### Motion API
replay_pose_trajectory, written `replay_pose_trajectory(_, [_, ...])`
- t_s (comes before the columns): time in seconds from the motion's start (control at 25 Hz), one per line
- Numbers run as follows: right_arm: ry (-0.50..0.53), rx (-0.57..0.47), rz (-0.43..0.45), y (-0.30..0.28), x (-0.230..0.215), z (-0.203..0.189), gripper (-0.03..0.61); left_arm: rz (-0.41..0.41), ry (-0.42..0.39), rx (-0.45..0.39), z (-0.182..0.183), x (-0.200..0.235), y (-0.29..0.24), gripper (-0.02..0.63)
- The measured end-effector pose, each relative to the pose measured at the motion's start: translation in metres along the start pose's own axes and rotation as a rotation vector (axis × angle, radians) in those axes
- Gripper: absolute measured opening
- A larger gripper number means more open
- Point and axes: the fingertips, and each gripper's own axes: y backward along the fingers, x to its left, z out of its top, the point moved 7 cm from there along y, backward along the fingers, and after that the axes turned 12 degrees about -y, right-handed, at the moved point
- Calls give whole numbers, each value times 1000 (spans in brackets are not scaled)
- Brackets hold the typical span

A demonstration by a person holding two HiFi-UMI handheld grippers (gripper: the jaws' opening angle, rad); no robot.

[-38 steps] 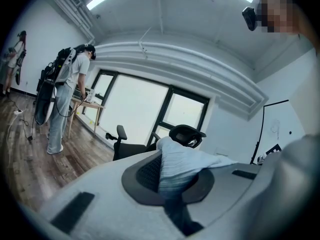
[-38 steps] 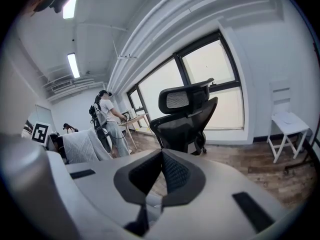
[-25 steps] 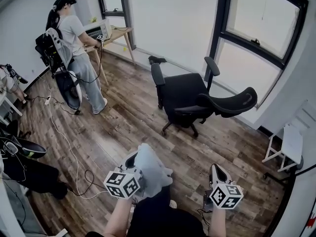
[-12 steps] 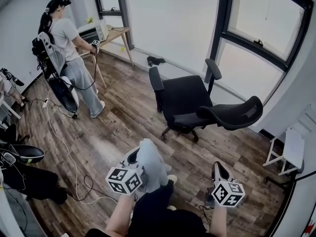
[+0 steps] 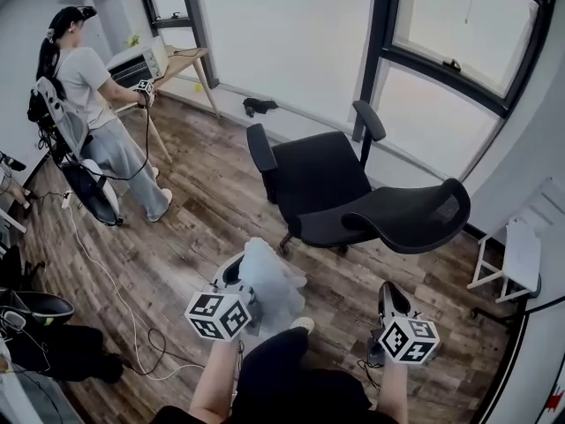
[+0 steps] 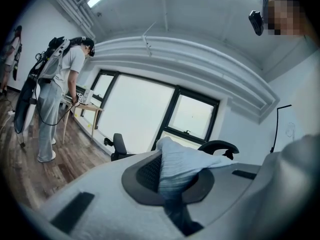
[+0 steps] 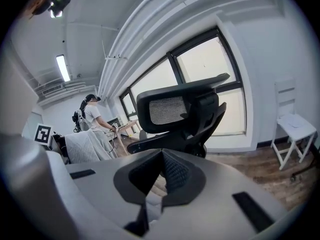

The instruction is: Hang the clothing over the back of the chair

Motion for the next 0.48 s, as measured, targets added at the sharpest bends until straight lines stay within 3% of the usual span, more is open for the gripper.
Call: replay_pose_trajectory(0.48, [-22, -3, -46, -51, -13, 29, 0, -27, -1, 10, 24, 34, -84, 11])
